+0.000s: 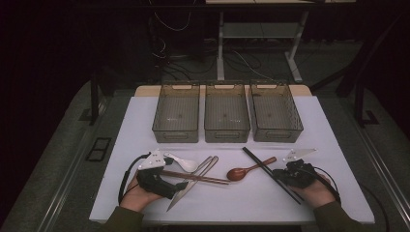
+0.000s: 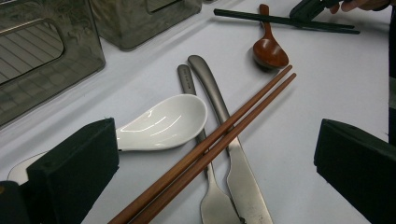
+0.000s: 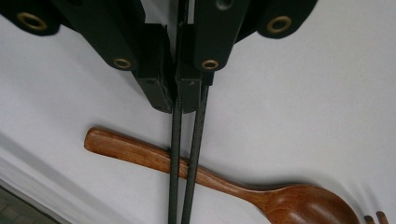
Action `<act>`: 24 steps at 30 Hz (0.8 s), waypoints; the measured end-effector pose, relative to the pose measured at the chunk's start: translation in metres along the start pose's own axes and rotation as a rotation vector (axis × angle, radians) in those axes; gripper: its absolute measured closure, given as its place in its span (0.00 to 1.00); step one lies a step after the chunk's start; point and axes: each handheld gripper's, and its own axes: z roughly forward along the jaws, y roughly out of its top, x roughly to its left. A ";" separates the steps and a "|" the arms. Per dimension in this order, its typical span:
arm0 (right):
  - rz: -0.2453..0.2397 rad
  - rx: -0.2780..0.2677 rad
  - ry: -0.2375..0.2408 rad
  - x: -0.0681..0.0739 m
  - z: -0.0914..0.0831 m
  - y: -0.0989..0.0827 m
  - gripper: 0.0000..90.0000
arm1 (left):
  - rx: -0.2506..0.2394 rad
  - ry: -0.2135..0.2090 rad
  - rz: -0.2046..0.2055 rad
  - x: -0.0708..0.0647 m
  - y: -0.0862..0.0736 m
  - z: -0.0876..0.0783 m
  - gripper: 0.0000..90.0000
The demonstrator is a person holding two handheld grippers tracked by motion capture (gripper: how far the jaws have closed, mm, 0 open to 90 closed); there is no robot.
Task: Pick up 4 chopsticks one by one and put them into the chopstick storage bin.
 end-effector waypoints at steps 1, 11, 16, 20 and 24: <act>0.001 0.000 0.000 0.000 0.000 0.000 0.94 | 0.000 0.000 -0.001 0.000 0.000 0.000 0.00; -0.002 -0.001 -0.005 0.001 0.000 0.000 0.95 | -0.001 0.001 0.000 0.000 0.000 0.000 0.00; -0.006 -0.002 -0.009 0.001 0.000 0.000 0.95 | -0.001 0.000 0.001 0.000 0.000 0.000 0.00; 0.014 -0.021 -0.010 -0.003 -0.004 0.000 0.95 | -0.003 0.000 0.000 0.000 0.000 0.000 0.00; 0.032 -0.049 -0.004 -0.009 -0.010 0.000 0.95 | -0.004 0.000 -0.002 0.000 0.000 0.000 0.00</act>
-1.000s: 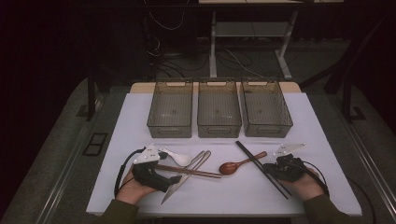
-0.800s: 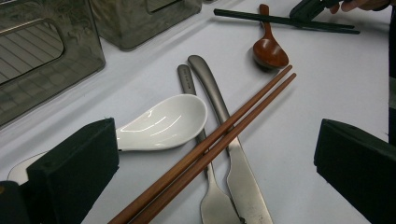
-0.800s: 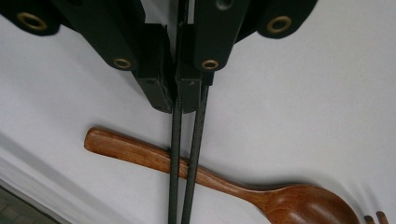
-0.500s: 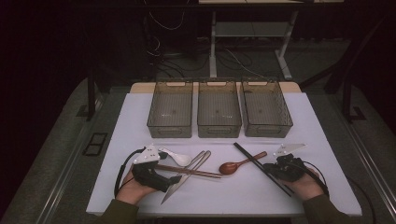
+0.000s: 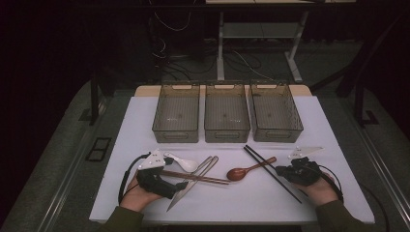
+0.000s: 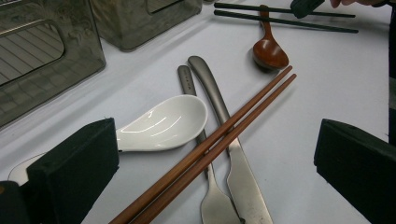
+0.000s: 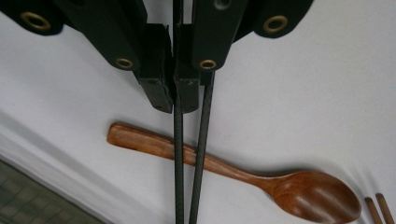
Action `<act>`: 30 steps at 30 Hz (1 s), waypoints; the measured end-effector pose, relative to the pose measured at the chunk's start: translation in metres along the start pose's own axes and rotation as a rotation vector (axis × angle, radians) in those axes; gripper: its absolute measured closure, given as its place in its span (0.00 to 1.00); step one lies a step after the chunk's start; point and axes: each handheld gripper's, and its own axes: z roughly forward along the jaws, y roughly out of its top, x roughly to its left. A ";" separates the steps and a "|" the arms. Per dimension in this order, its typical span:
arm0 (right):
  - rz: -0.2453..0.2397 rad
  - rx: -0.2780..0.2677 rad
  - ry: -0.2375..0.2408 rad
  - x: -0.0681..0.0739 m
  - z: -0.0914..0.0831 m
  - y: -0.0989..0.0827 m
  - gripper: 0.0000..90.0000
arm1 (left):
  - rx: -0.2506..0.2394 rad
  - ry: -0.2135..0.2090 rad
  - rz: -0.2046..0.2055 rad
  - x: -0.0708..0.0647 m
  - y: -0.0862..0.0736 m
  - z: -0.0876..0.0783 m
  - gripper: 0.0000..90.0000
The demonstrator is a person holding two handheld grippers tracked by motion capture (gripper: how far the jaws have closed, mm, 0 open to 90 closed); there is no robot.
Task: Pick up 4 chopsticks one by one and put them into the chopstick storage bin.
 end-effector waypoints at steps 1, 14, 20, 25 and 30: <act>0.000 0.000 0.000 0.000 0.000 0.000 0.95 | 0.000 0.000 0.001 0.000 0.000 0.000 0.00; -0.005 -0.044 0.017 -0.008 -0.012 0.002 0.95 | -0.007 -0.010 0.009 0.000 0.000 -0.001 0.00; -0.017 -0.059 0.042 -0.008 -0.015 0.006 0.95 | -0.025 -0.016 -0.005 -0.001 -0.002 0.000 0.00; -0.023 -0.075 0.057 -0.008 -0.016 0.007 0.95 | -0.041 -0.020 0.001 -0.002 -0.002 0.000 0.00; -0.028 -0.078 0.075 -0.006 -0.018 0.011 0.95 | -0.041 -0.029 0.004 -0.003 -0.002 0.000 0.00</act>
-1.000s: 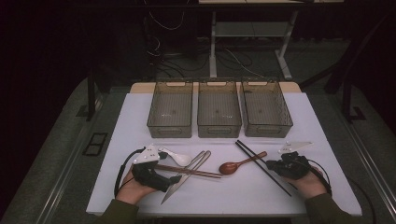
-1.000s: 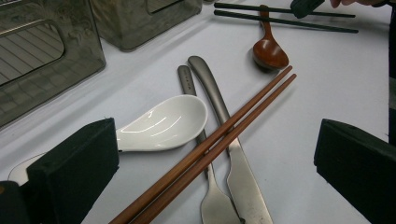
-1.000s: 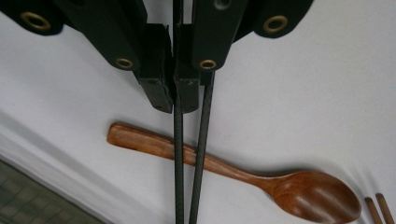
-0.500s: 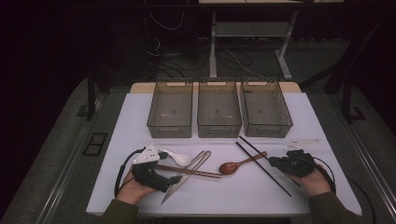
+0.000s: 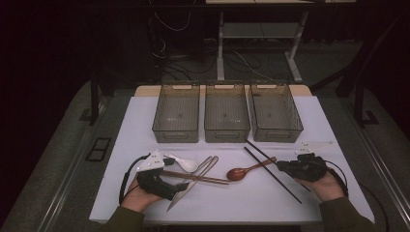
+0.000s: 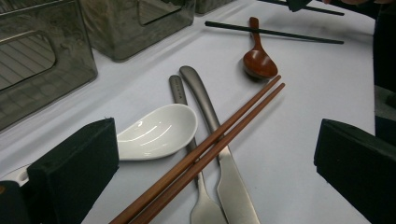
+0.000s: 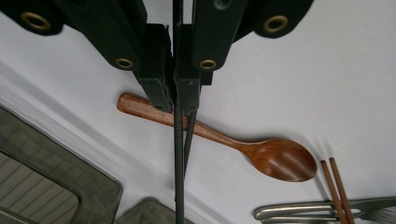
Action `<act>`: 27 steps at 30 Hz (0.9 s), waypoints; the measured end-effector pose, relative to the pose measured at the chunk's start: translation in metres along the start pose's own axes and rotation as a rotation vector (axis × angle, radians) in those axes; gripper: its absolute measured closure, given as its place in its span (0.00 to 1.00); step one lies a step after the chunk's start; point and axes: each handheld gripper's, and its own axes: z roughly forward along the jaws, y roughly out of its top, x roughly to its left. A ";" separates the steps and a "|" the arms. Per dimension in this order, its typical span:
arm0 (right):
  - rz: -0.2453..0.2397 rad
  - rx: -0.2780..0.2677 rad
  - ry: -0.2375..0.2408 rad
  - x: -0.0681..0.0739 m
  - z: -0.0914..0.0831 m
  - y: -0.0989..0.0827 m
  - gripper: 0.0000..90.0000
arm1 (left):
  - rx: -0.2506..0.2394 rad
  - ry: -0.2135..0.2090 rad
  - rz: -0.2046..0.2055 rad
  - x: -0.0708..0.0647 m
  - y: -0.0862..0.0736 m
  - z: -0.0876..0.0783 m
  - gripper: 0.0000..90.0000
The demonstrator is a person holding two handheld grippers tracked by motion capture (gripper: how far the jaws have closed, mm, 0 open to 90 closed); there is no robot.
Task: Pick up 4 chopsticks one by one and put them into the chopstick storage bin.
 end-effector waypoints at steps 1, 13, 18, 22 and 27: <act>-0.001 -0.005 0.008 0.001 0.000 0.001 0.95 | 0.002 -0.004 0.001 0.000 0.000 0.000 0.00; -0.020 -0.031 0.050 0.003 0.002 0.016 0.95 | -0.005 0.003 -0.009 -0.001 0.000 0.000 0.00; -0.027 -0.039 0.059 0.005 0.005 0.023 0.95 | 0.007 -0.009 -0.017 0.000 0.000 0.001 0.00; -0.037 -0.041 0.069 0.008 0.009 0.030 0.95 | 0.013 -0.018 -0.024 0.000 0.000 0.002 0.00; -0.037 -0.050 0.085 0.009 0.013 0.035 0.95 | 0.021 -0.014 -0.020 -0.001 0.000 0.003 0.00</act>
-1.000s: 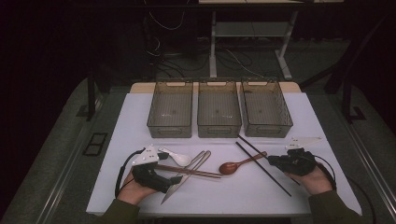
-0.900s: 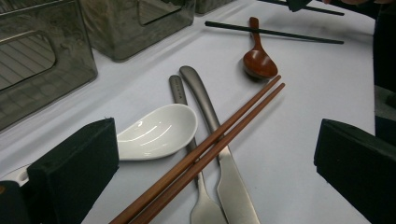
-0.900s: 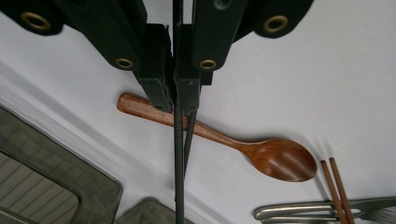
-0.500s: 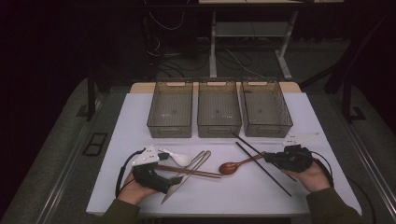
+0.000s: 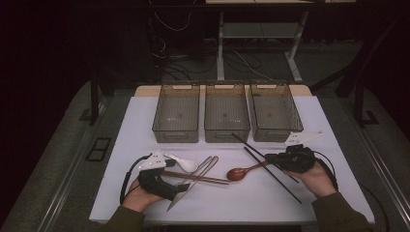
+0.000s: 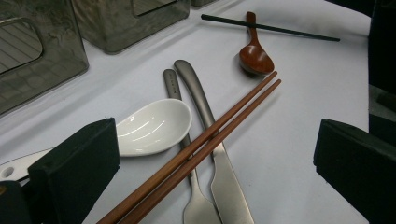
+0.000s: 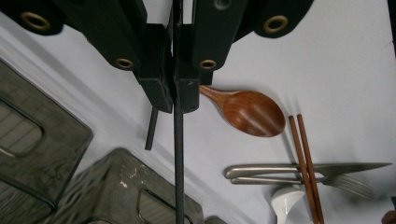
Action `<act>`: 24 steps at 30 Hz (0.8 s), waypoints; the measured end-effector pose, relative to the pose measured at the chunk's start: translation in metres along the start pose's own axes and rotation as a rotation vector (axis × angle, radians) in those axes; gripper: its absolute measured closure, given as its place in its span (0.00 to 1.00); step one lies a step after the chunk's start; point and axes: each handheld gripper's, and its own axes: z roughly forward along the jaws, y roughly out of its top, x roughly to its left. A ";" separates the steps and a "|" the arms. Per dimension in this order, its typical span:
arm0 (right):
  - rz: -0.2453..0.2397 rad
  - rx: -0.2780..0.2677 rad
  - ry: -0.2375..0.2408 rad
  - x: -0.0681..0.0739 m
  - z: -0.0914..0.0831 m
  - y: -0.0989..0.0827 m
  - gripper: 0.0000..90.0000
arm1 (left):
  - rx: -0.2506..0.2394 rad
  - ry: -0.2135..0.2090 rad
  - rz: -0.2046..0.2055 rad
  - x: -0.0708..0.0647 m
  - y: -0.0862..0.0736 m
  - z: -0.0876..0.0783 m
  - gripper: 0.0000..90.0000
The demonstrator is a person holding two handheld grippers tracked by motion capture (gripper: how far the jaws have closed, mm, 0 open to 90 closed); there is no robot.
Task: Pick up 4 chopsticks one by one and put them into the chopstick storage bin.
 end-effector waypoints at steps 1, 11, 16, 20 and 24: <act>0.003 -0.001 0.004 0.000 0.000 0.001 0.95 | -0.003 0.005 0.006 0.000 0.000 0.000 0.00; -0.006 -0.022 0.034 0.001 0.009 0.017 0.95 | -0.008 0.000 0.010 -0.002 0.001 0.000 0.00; -0.016 -0.025 0.042 0.002 0.017 0.026 0.95 | -0.013 -0.001 0.012 -0.002 0.001 0.000 0.00; -0.015 -0.032 0.052 0.004 0.021 0.032 0.95 | -0.013 -0.001 0.014 -0.003 0.001 0.000 0.00; -0.014 -0.035 0.055 0.004 0.024 0.037 0.95 | -0.009 -0.002 0.015 -0.003 0.001 0.001 0.00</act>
